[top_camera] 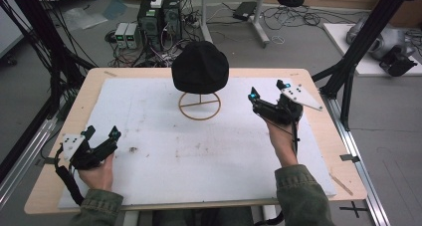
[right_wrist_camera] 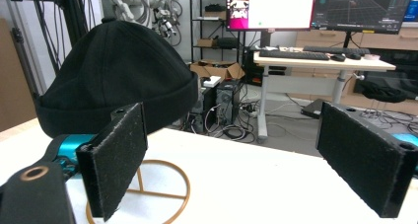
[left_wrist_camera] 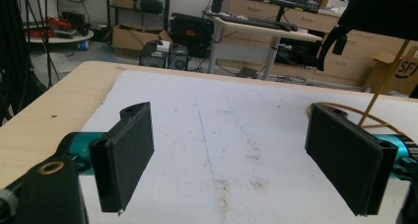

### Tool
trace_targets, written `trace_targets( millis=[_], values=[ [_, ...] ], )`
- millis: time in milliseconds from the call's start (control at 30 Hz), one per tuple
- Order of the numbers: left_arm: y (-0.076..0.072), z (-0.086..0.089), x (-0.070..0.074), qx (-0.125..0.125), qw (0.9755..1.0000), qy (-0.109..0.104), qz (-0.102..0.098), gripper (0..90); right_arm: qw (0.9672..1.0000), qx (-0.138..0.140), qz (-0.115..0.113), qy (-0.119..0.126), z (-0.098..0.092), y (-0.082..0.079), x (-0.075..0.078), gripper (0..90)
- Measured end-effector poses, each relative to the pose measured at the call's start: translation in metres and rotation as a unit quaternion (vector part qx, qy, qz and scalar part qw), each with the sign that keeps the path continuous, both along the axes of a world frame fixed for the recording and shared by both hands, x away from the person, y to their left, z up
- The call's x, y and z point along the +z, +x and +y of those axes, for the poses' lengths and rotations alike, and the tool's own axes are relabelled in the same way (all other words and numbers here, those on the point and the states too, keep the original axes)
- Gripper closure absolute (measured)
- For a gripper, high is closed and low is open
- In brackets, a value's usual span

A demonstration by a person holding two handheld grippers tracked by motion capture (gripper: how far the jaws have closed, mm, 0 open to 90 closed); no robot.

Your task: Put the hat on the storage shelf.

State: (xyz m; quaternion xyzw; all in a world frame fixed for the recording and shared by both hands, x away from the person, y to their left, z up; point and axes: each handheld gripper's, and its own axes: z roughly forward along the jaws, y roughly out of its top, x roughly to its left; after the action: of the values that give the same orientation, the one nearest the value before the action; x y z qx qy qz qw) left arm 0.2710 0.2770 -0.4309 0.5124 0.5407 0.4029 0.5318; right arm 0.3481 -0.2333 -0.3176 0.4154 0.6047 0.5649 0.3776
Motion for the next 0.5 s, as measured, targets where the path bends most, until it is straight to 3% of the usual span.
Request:
trace_targets(
  millis=[200,500],
  values=[
    [0.0,0.0,0.0,0.0,1.0,0.002,0.0,18.9,0.9999,-0.015,-0.008,-0.002,-0.015,-0.017,-0.016,11.6],
    [0.0,0.0,0.0,0.006,1.0,-0.002,0.003,19.0,0.9992,-0.04,0.008,0.0,-0.04,-0.04,-0.047,11.6]
  ],
)
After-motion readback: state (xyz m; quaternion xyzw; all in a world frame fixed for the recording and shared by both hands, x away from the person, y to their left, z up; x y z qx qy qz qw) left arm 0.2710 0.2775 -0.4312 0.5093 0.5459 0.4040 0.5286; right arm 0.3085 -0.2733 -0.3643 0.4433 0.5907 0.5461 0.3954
